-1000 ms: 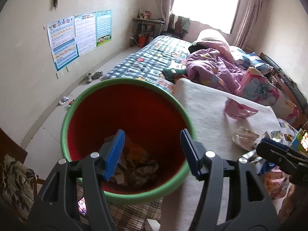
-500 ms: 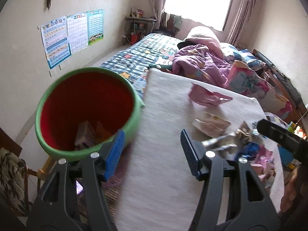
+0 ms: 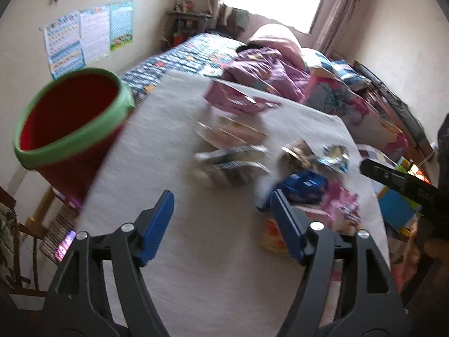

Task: Collect trash
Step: 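Move both grippers from the bucket back over the wrapper-covered table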

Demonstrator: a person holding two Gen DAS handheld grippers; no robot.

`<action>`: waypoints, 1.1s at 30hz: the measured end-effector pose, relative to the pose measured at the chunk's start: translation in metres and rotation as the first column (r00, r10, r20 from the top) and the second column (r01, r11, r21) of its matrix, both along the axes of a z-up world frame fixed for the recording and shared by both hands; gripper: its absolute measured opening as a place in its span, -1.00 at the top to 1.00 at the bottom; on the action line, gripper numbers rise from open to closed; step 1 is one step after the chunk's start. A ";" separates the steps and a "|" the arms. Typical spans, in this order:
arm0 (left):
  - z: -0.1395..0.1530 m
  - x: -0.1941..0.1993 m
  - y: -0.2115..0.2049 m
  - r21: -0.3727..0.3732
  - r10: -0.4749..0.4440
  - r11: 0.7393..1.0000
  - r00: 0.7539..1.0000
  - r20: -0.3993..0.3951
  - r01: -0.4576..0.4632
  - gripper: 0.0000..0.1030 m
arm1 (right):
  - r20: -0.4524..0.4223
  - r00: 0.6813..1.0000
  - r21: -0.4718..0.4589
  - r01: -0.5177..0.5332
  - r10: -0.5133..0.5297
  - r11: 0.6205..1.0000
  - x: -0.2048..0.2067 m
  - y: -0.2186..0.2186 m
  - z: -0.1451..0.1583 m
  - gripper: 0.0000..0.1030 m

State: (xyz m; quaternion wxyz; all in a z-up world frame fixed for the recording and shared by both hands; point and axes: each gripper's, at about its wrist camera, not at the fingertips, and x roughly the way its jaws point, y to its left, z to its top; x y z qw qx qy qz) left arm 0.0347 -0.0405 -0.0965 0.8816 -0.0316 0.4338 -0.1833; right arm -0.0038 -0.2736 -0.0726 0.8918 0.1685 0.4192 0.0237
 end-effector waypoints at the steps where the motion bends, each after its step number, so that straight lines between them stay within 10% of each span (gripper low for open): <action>1: -0.002 -0.002 -0.005 -0.006 -0.006 1.000 1.000 -0.014 0.006 -0.39 | -0.004 1.000 0.002 0.001 -0.001 1.000 -0.003 -0.005 -0.002 -0.17; 12: -0.024 -0.028 -0.075 -0.030 -0.105 0.994 0.985 -0.139 0.102 -0.57 | -0.027 0.999 0.063 -0.021 0.022 0.998 -0.018 -0.030 -0.013 -0.27; 27: -0.007 -0.008 -0.042 -0.030 0.078 0.996 0.994 -0.080 -0.080 -0.57 | -0.168 0.972 0.320 -0.105 0.165 0.942 -0.018 -0.009 -0.064 -0.24; 33: -0.005 0.002 -0.047 0.040 0.024 0.999 0.999 -0.030 -0.023 -0.57 | -0.156 0.972 0.325 -0.115 0.173 0.939 -0.018 -0.016 -0.061 0.62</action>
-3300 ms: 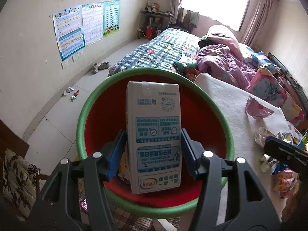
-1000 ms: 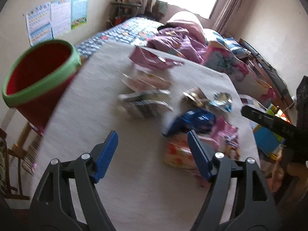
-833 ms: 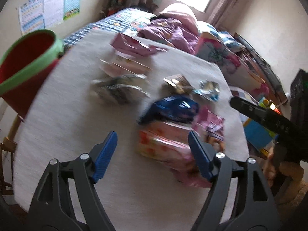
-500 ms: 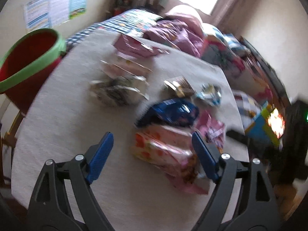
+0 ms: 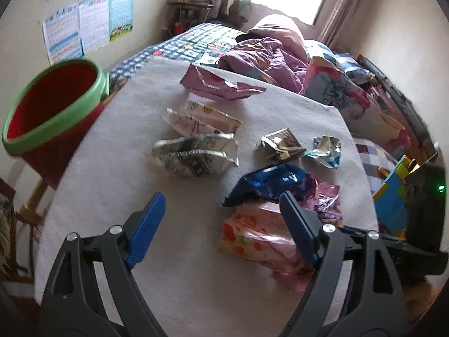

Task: Collect trash
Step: 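Move both grippers from the bucket back over the wrapper-covered table, then grasp the pink snack bag with the right gripper while the left gripper grasps white paper cups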

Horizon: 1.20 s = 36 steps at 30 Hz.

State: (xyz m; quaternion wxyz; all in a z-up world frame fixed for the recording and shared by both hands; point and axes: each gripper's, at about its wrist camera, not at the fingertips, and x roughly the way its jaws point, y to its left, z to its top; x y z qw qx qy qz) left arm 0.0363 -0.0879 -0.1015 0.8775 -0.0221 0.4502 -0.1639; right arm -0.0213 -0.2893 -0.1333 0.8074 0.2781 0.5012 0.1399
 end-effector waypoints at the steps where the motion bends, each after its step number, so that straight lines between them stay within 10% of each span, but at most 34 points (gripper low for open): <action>1: 0.000 0.003 0.001 0.007 -0.001 1.000 1.000 0.005 0.001 -0.57 | 0.011 1.000 -0.003 0.006 -0.006 1.000 -0.002 -0.003 0.003 0.77; 8: -0.007 0.040 0.003 0.078 -0.134 0.988 0.991 0.024 0.132 -0.57 | 0.054 0.997 -0.018 0.062 -0.061 0.998 -0.009 -0.025 0.018 0.84; 13: -0.023 0.063 -0.015 0.219 -0.326 0.920 0.945 -0.038 0.326 -0.57 | 0.029 0.996 -0.009 0.085 -0.085 0.996 -0.010 -0.032 0.013 0.76; 17: -0.025 0.080 -0.018 0.219 -0.386 0.894 0.920 -0.072 0.392 -0.57 | 0.028 0.995 -0.006 0.097 -0.097 0.995 -0.012 -0.034 0.013 0.22; 29: -0.052 0.101 -0.029 0.282 -0.503 0.781 0.829 -0.245 0.557 -0.42 | 0.024 0.993 0.004 0.116 -0.116 0.993 -0.014 -0.038 0.014 0.15; 36: -0.051 0.103 -0.028 0.232 -0.467 0.829 0.858 -0.216 0.510 -0.21 | 0.028 0.993 -0.001 0.116 -0.116 0.993 -0.015 -0.038 0.016 0.13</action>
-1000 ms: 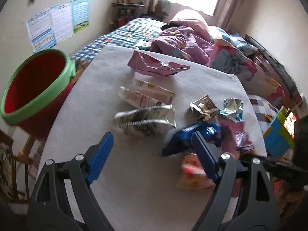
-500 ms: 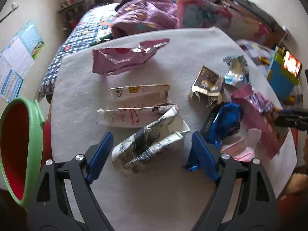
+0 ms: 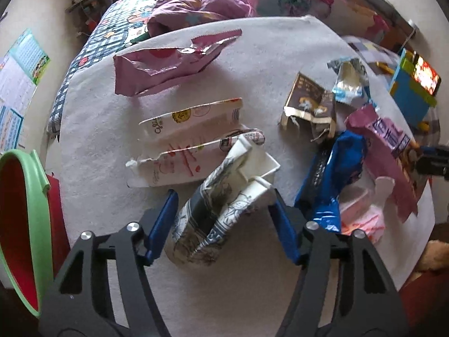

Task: Collect trash
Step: 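Grasp the pink snack bag with the right gripper while the left gripper grasps white paper cups, then lift the paper cups and pink bag and carry them toward the red bucket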

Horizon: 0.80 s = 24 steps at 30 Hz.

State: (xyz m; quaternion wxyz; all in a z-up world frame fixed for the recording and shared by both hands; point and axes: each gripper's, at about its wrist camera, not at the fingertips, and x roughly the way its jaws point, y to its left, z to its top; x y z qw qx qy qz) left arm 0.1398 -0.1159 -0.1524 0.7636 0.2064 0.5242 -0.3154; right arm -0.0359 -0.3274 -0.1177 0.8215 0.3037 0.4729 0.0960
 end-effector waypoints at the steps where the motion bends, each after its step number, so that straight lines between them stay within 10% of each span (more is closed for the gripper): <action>1: 0.000 -0.001 0.000 -0.005 0.007 1.000 1.000 0.002 -0.007 -0.20 | 0.001 1.000 -0.008 0.002 -0.002 1.000 0.000 0.000 0.001 0.13; 10: 0.012 -0.013 0.013 -0.094 0.122 0.988 0.992 0.021 -0.120 -0.02 | -0.001 1.000 -0.047 -0.009 0.009 0.999 0.006 0.007 -0.002 0.03; 24: 0.045 -0.049 0.051 -0.257 0.380 0.893 0.925 -0.009 -0.370 0.06 | -0.011 1.000 -0.103 -0.020 0.019 0.995 0.014 0.014 -0.008 -0.09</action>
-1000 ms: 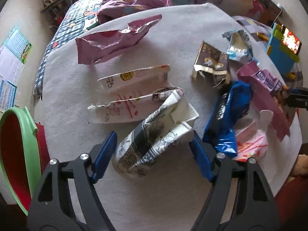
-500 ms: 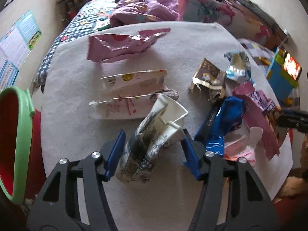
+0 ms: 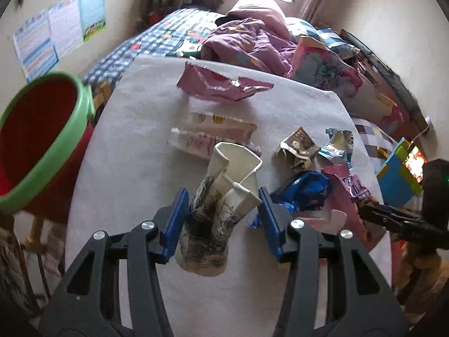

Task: Collect trash
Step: 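Lift the paper cups and pink bag and carry them toward the red bucket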

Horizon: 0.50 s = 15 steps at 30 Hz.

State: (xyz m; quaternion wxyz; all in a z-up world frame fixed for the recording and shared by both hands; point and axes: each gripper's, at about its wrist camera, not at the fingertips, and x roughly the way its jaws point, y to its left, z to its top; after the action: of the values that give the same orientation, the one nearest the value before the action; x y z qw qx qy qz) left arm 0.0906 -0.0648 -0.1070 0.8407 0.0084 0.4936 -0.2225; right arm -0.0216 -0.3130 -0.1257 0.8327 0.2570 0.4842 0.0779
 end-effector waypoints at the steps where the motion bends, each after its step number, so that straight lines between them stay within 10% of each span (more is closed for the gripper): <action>1: -0.001 -0.003 0.001 0.000 0.006 1.000 1.000 -0.010 -0.006 0.06 | 0.000 1.000 0.000 -0.001 0.001 1.000 0.001 0.001 0.000 -0.09; 15: -0.034 -0.009 0.003 0.051 0.053 0.997 0.996 -0.076 -0.049 -0.07 | -0.002 1.000 -0.007 0.007 -0.007 1.000 0.002 0.002 0.001 -0.09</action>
State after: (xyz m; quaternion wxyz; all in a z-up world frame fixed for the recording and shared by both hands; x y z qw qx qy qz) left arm 0.0818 -0.0622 -0.1414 0.8258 0.0079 0.5312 -0.1890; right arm -0.0193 -0.3111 -0.1248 0.8336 0.2556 0.4843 0.0731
